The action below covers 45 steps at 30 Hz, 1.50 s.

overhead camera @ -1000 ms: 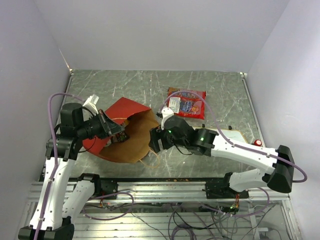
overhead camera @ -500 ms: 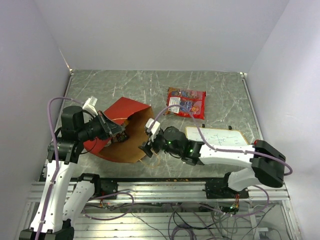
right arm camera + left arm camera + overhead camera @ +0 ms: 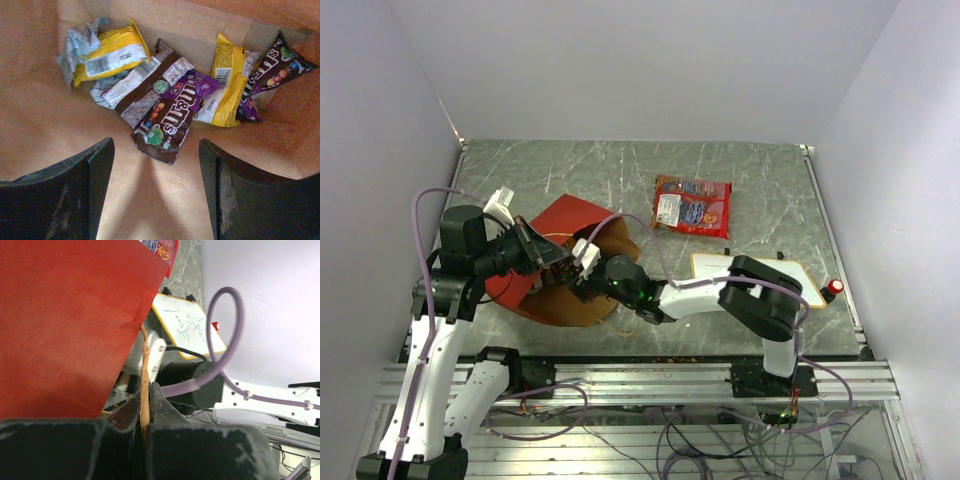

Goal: Take the snacks out of the paper bag
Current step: Take out the snack from the paper bag.

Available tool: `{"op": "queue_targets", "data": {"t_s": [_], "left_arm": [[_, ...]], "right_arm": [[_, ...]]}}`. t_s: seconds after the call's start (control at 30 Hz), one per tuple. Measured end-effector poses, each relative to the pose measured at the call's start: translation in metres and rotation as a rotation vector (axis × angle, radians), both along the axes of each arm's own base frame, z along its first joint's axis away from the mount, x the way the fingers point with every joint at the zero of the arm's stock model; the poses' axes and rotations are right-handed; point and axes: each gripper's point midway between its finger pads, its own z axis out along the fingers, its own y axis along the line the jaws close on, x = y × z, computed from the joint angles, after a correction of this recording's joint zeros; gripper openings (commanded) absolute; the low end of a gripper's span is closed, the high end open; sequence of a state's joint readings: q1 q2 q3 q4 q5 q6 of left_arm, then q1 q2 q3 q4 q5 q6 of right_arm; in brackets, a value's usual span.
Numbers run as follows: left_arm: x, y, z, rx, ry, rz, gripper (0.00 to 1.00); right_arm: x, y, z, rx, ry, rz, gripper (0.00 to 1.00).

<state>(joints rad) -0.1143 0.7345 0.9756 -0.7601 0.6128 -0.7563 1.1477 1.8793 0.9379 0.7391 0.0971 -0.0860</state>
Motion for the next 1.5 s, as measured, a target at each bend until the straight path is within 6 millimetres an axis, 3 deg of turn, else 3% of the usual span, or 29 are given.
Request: {"op": "queue_targets", "data": {"t_s": [0.2,0.47,0.67,0.83,0.97,1.07,1.27,1.5], "left_arm": [[0.005,0.0,0.005,0.005,-0.007,0.003,0.07],[0.004,0.0,0.008,0.003,-0.022,0.002,0.07],[0.004,0.001,0.01,0.004,-0.03,0.005,0.07],[0.005,0.003,0.009,0.013,-0.033,0.017,0.07],[0.006,0.006,0.011,0.034,-0.036,0.029,0.07],[0.005,0.009,0.008,0.049,-0.032,0.049,0.07],[0.001,0.015,0.006,0.043,-0.037,0.102,0.07],[-0.001,0.02,0.003,0.059,-0.033,0.133,0.07]], "right_arm": [[0.022,0.022,-0.026,-0.006,-0.005,-0.063,0.74],[0.042,0.035,-0.047,-0.034,-0.025,-0.131,0.8],[0.051,0.047,-0.064,-0.052,-0.012,-0.156,0.76],[0.061,0.057,-0.075,-0.078,0.006,-0.191,0.64],[0.06,0.056,-0.079,-0.088,0.023,-0.191,0.41],[0.059,0.056,-0.081,-0.092,0.032,-0.188,0.31],[0.056,0.052,-0.081,-0.11,0.032,-0.183,0.19],[0.041,0.039,-0.067,-0.143,0.062,-0.135,0.15]]}}
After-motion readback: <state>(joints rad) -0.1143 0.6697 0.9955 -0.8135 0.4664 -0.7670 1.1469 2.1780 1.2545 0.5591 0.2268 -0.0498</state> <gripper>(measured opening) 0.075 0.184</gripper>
